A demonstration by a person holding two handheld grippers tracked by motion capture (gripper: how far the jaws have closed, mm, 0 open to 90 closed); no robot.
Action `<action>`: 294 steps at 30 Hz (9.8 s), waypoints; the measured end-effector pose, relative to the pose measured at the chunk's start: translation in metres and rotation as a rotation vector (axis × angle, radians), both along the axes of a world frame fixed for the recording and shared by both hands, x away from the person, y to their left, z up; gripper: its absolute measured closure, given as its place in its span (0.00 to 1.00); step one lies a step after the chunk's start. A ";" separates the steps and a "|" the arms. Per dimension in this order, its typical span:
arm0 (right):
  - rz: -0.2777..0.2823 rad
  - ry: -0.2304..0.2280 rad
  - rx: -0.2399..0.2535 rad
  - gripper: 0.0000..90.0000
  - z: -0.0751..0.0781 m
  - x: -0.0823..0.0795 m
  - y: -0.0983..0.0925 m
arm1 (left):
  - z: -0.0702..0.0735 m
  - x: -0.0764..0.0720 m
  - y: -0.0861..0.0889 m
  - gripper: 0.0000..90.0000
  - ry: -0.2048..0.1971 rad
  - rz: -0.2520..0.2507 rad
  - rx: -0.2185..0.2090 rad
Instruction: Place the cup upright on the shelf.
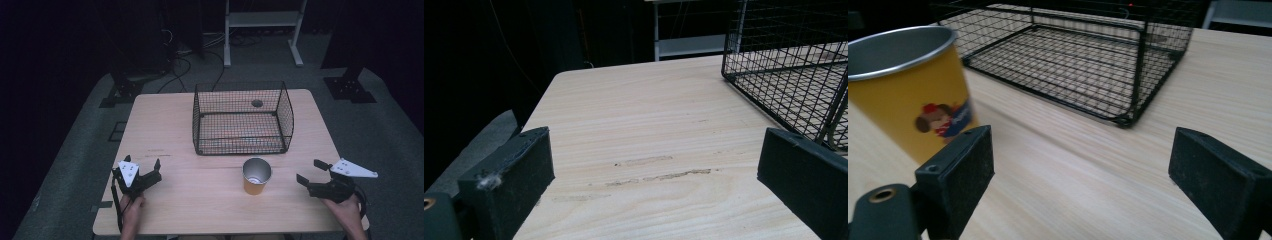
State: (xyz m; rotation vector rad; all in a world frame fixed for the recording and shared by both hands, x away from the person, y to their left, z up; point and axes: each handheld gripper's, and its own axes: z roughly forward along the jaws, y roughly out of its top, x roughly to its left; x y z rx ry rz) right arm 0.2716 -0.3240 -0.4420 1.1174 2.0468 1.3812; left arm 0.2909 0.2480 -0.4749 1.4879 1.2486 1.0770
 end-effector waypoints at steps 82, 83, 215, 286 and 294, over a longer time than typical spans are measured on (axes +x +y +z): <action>0.271 0.044 -0.133 0.02 -0.003 0.018 0.132 | 0.000 0.000 0.000 0.01 -0.005 -0.009 -0.001; 0.274 0.043 -0.133 0.02 -0.003 0.019 0.133 | 0.000 0.000 0.000 0.01 -0.005 -0.009 -0.002; 0.290 0.286 -0.184 0.14 0.074 0.263 0.192 | 0.001 0.000 0.004 0.01 -0.006 -0.002 -0.026; 0.294 0.299 -0.313 0.12 0.041 0.262 0.198 | 0.001 -0.001 0.005 0.01 -0.013 -0.004 -0.033; 0.295 0.296 -0.320 0.09 0.041 0.261 0.199 | 0.001 -0.001 0.004 0.01 -0.013 -0.004 -0.032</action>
